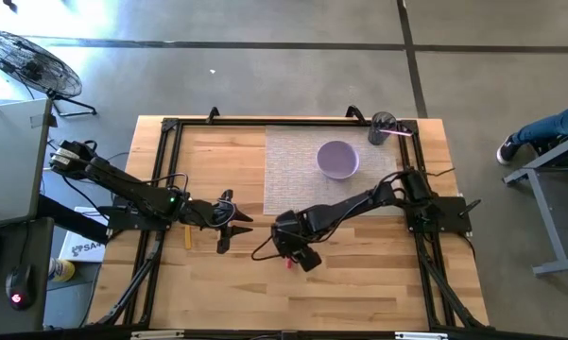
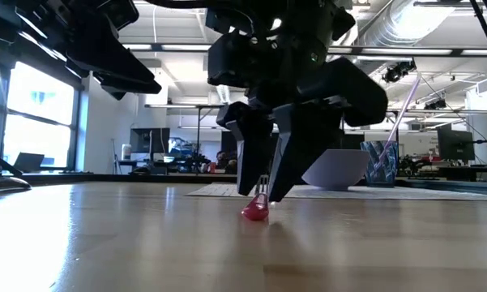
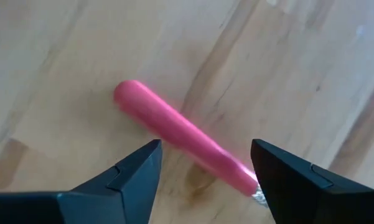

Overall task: Pick & Place Utensil
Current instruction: Put the pink fork into the purple bowl, then adjust the purple bowl on the mat, then put the spoon into the bowl

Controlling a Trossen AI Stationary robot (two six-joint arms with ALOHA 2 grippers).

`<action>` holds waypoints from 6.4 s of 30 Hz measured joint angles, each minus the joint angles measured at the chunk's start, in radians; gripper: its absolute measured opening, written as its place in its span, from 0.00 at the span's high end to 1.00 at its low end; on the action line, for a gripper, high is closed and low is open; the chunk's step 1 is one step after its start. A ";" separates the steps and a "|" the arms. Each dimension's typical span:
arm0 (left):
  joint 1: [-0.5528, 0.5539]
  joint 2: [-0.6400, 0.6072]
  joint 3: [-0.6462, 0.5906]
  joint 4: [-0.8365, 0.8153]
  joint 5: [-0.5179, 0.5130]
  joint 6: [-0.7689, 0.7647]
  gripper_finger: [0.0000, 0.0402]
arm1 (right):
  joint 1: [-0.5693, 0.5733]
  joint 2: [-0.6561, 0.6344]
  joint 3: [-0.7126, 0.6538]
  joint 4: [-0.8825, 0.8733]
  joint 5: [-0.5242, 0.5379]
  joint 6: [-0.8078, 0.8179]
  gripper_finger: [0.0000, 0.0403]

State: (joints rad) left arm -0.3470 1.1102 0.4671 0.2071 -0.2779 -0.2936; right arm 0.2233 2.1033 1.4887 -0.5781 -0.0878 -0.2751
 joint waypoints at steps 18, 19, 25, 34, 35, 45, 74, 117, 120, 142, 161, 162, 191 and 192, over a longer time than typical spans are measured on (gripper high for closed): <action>0.000 0.000 0.000 0.000 0.000 0.000 0.68 | -0.008 0.032 0.004 -0.011 0.029 0.079 0.61; 0.000 0.000 0.000 0.000 0.000 0.000 0.68 | -0.008 0.032 0.004 -0.010 0.030 0.091 0.64; 0.000 0.000 0.000 0.000 0.000 0.000 0.68 | -0.009 0.032 0.004 -0.009 0.066 0.204 0.73; 0.000 0.000 0.000 0.000 0.000 0.000 0.68 | -0.009 0.032 0.003 -0.008 0.090 0.354 0.74; 0.000 0.000 0.000 0.000 0.000 0.000 0.68 | -0.009 0.032 0.003 -0.008 0.090 0.353 0.73; 0.000 0.000 0.000 0.000 0.000 0.000 0.68 | -0.010 0.032 0.003 -0.016 0.100 0.346 0.74; 0.000 0.000 0.000 0.000 -0.001 0.000 0.68 | -0.205 -0.386 0.001 -0.130 0.754 0.647 0.87; 0.000 0.000 0.000 0.000 0.000 0.000 0.68 | -0.612 -0.611 -0.967 0.990 0.458 0.509 0.75; 0.000 0.000 0.000 0.000 0.000 0.000 0.68 | -0.612 -0.611 -0.967 0.991 0.455 0.510 0.71; 0.000 0.000 0.000 0.000 0.000 0.000 0.68 | -0.220 -0.875 -0.966 0.860 0.492 0.602 0.64; 0.000 0.000 0.000 0.000 0.000 0.000 0.68 | -0.234 -0.885 -0.966 0.160 0.577 0.990 0.67; 0.000 0.000 0.000 0.000 0.001 -0.003 0.68 | -0.254 -0.885 -0.966 0.173 0.589 0.965 0.67; -0.090 0.001 0.000 0.213 0.199 -0.224 0.68 | -0.040 -0.887 -0.966 0.427 0.580 1.086 0.67; -0.123 0.007 0.000 0.248 0.193 -0.219 0.68 | -0.012 -0.887 -0.966 0.463 0.604 1.085 0.67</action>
State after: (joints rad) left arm -0.4702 1.1167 0.4675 0.4550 -0.0845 -0.5124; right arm 0.2109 1.2160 0.5224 -0.1152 0.5159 0.8103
